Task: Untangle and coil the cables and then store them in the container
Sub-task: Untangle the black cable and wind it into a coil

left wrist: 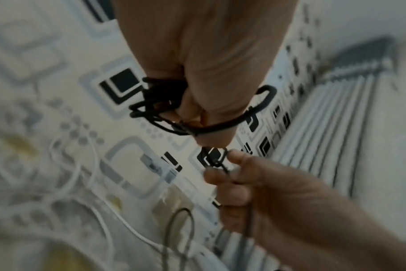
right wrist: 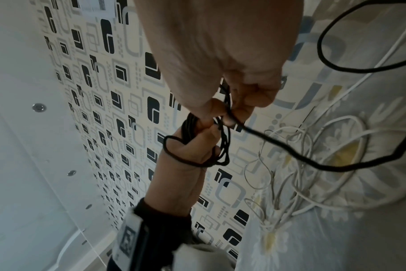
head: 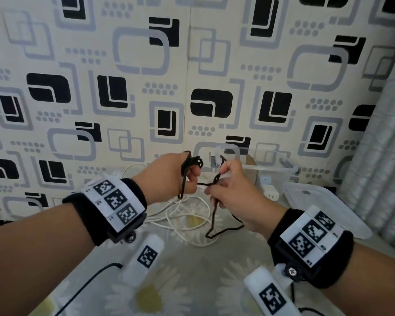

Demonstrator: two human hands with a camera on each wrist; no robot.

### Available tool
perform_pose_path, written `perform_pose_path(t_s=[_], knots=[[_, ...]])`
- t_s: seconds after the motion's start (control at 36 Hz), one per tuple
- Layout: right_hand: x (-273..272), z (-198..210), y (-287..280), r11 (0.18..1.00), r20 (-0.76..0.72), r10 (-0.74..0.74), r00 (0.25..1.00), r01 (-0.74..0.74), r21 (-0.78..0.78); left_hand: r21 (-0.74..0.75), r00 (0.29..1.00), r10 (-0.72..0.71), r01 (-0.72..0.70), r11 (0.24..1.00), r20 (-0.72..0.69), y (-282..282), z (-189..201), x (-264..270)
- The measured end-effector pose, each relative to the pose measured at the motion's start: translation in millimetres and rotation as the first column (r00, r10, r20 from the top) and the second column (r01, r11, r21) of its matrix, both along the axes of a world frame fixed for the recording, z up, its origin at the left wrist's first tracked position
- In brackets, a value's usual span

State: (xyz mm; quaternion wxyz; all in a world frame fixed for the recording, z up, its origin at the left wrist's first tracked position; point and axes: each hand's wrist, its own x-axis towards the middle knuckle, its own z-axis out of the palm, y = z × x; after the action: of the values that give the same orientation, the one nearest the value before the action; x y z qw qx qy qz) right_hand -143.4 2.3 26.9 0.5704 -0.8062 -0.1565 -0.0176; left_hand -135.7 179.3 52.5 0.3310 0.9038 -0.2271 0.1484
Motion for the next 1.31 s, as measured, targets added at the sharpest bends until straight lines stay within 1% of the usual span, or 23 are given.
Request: perform_pose_path(t_s=[0.08,0.22,0.28,0.36,0.42,0.47,0.53,0.56,0.61,0.64,0.69,0.72,0.75,0.78,0.81,0.89,0.94,0.97,1.06,1.17,1.19,1.25,1.31], knots=[[2.8,3.6,-6.9,0.997,0.001,-0.069,0.998,0.069,-0.03,0.087,0.994,0.047,-0.056,0.995,0.098,8.1,0.0,4.7],[13.8,18.7,-36.1,0.981,0.095,-0.187,0.978,0.192,-0.039,0.165,0.976,0.14,-0.168,0.972,0.169,33.5,0.2,16.3],[19.6,25.3,-51.2,0.969,0.121,-0.235,0.964,0.242,-0.047,0.188,0.97,0.179,-0.209,0.96,0.167,45.1,-0.5,20.7],[25.7,37.6,-78.8,0.945,0.144,-0.312,0.939,0.322,-0.053,0.199,0.963,0.238,-0.26,0.945,0.128,62.4,-2.3,25.2],[29.1,45.6,-98.9,0.935,0.149,-0.34,0.928,0.351,-0.053,0.218,0.954,0.278,-0.296,0.93,0.109,70.7,-2.8,24.4],[30.5,50.4,-112.7,0.933,0.157,-0.332,0.93,0.349,-0.092,0.236,0.953,0.282,-0.3,0.924,0.109,72.8,-4.5,23.8],[34.8,49.0,-119.1,0.918,0.207,-0.33,0.921,0.364,-0.156,0.259,0.962,0.252,-0.27,0.927,0.102,68.6,-6.3,24.4],[38.0,46.2,-120.7,0.897,0.249,-0.336,0.908,0.389,-0.209,0.25,0.968,0.235,-0.249,0.936,0.083,65.3,-6.9,24.9],[44.9,39.2,-122.5,0.818,0.314,-0.332,0.889,0.437,-0.374,0.171,0.978,0.21,-0.209,0.963,0.011,58.7,-5.7,25.2],[47.8,35.1,-122.9,0.75,0.324,-0.324,0.889,0.45,-0.485,0.124,0.981,0.195,-0.192,0.974,-0.02,56.1,-4.0,24.9],[49.5,27.6,-118.5,0.559,0.331,-0.293,0.897,0.441,-0.702,0.073,0.986,0.159,-0.155,0.985,-0.052,50.7,-0.6,22.8],[48.6,24.7,-114.4,0.49,0.335,-0.264,0.905,0.425,-0.761,0.075,0.988,0.145,-0.14,0.987,-0.059,48.1,1.0,22.1],[47.4,23.4,-108.4,0.467,0.337,-0.234,0.912,0.409,-0.784,0.083,0.988,0.136,-0.131,0.988,-0.067,45.4,2.6,20.9],[45.4,23.2,-101.1,0.485,0.337,-0.204,0.919,0.394,-0.781,0.088,0.988,0.133,-0.126,0.988,-0.074,42.3,3.8,19.4],[42.4,24.6,-93.3,0.524,0.341,-0.169,0.925,0.377,-0.763,0.085,0.987,0.134,-0.127,0.988,-0.084,40.2,4.1,19.2],[30.1,31.6,-66.5,0.68,0.332,-0.085,0.939,0.298,-0.669,0.036,0.979,0.141,-0.137,0.99,-0.148,33.2,5.3,18.8],[19.8,35.5,-49.4,0.786,0.3,-0.018,0.954,0.199,-0.585,-0.008,0.976,0.12,-0.123,0.992,-0.183,26.1,7.7,16.2],[15.1,36.8,-41.3,0.823,0.293,0.026,0.956,0.146,-0.55,-0.034,0.977,0.103,-0.112,0.993,-0.188,23.3,9.0,15.2],[5.2,38.1,-20.3,0.868,0.272,0.123,0.954,0.029,-0.495,-0.088,0.987,0.056,-0.07,0.994,-0.148,15.3,12.3,13.1],[2.1,29.9,1.8,0.872,0.214,0.199,0.956,-0.074,-0.484,-0.15,0.989,0.022,-0.044,0.988,-0.149,4.2,17.0,11.1],[3.1,26.8,5.9,0.882,0.226,0.188,0.956,-0.063,-0.467,-0.186,0.987,0.0,-0.031,0.982,-0.162,2.7,18.3,10.6],[5.6,22.1,9.3,0.913,0.281,0.12,0.952,0.005,-0.407,-0.258,0.983,-0.033,-0.015,0.966,-0.18,2.3,21.5,8.6],[9.8,19.5,6.5,0.951,0.314,0.061,0.947,0.04,-0.305,-0.303,0.982,-0.022,-0.036,0.952,-0.187,5.8,23.6,7.2]])
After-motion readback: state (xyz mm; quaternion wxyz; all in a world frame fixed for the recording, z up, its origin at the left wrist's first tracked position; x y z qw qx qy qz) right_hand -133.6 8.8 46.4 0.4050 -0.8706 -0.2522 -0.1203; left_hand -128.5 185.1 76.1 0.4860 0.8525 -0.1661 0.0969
